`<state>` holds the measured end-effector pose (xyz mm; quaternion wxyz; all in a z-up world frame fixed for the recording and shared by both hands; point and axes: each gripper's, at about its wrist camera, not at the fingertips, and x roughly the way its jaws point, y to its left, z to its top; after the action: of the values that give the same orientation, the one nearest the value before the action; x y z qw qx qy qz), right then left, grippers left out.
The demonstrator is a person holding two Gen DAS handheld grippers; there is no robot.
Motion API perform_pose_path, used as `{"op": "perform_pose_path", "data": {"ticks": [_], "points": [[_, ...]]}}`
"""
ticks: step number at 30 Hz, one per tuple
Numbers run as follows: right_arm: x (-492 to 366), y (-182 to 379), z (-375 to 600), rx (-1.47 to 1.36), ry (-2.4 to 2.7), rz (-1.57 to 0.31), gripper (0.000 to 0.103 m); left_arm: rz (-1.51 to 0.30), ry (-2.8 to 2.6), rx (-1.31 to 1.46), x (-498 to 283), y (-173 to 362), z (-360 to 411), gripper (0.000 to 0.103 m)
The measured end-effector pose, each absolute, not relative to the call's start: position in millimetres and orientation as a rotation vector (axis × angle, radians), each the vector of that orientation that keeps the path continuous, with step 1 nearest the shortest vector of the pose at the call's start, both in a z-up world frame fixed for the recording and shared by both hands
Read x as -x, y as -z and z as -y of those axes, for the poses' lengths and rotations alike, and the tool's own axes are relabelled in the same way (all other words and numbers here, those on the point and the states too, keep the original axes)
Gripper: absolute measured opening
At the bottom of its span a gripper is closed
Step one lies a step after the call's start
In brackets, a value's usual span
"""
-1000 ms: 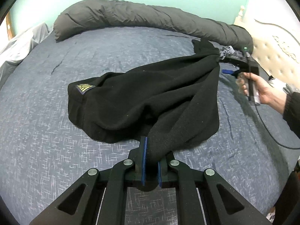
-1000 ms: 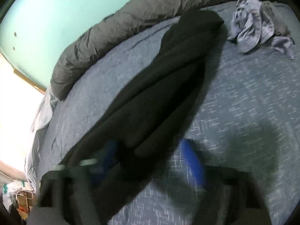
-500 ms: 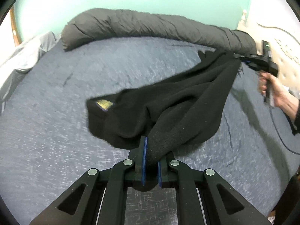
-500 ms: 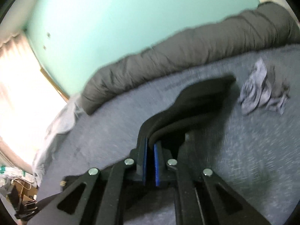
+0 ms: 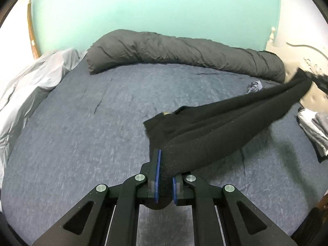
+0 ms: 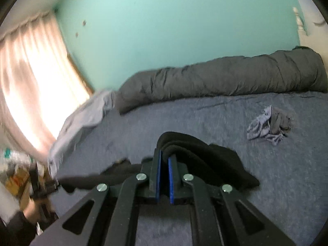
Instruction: Fold clothes
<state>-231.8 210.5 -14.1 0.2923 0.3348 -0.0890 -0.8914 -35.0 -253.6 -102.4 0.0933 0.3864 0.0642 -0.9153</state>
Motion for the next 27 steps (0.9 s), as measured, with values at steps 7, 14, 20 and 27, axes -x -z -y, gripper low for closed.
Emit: {"op": "perform_pose_path", "data": {"ticks": [7,14,20,27], "points": [[204.2,116.0,-199.9,-1.153,2.233,0.245,0.007,-0.221,2.61,-1.238,14.7,138.5,270.7,0.009],[180.3,196.9,-213.6,-1.343,2.129,0.281,0.03,-0.268,2.523,-1.34,3.0,187.1,282.8,0.009],[182.4,193.8,-284.0,-1.301,2.241,0.395,0.055,-0.305,2.5,-1.349,-5.3,203.9,287.2,0.009],[209.4,225.1,-327.1,-1.414,2.365,0.433,0.059,-0.35,2.483,-1.362,-9.7,214.3,289.3,0.009]]}}
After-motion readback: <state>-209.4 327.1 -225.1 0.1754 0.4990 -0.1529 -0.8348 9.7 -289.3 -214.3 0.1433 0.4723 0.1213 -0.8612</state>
